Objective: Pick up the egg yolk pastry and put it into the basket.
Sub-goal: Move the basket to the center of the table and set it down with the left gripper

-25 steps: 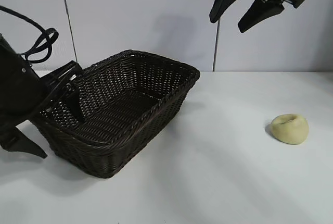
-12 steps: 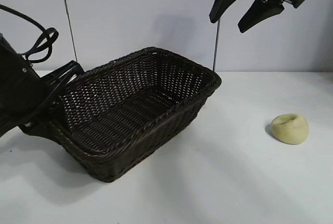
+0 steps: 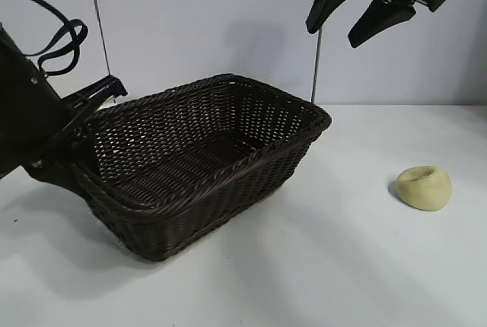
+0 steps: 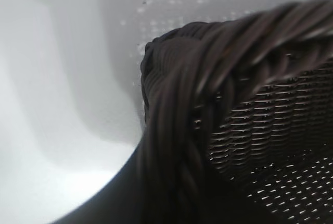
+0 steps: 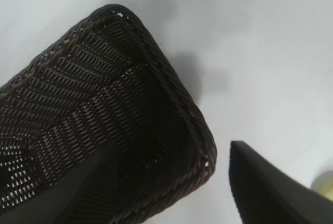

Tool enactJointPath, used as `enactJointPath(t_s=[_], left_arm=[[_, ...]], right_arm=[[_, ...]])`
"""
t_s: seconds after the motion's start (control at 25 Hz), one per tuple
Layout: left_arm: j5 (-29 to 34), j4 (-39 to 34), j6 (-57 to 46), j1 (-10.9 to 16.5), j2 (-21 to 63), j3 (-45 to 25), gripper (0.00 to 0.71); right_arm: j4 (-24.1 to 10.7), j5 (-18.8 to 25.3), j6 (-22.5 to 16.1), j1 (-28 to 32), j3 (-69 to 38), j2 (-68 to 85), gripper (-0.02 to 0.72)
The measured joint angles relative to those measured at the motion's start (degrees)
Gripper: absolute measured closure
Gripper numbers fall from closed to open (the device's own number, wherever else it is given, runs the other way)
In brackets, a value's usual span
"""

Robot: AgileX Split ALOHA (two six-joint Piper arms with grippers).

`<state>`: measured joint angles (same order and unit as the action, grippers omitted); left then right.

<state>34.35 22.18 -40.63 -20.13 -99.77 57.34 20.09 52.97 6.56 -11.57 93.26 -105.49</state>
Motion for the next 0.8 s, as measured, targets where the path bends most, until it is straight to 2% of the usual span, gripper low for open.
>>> enactJointPath(t_s=[0.12, 0.44, 0.68, 0.8], left_arm=[[2.9, 0.0, 2.4, 1.3, 0.1, 3.1, 0.609], [10.2, 1.6, 14.4, 7.9, 0.2, 7.8, 0.609], [13.6, 2.7, 24.0, 8.4, -0.2, 10.7, 0.609], [17.7, 2.9, 27.9, 8.4, -3.0, 14.1, 0.609]], right_arm=[[0.0, 0.0, 0.0, 0.0, 0.0, 0.0, 0.249], [0.0, 0.0, 0.0, 0.0, 0.0, 0.0, 0.249], [0.0, 0.0, 0.0, 0.0, 0.0, 0.0, 0.249], [0.0, 0.0, 0.0, 0.0, 0.0, 0.0, 0.249]])
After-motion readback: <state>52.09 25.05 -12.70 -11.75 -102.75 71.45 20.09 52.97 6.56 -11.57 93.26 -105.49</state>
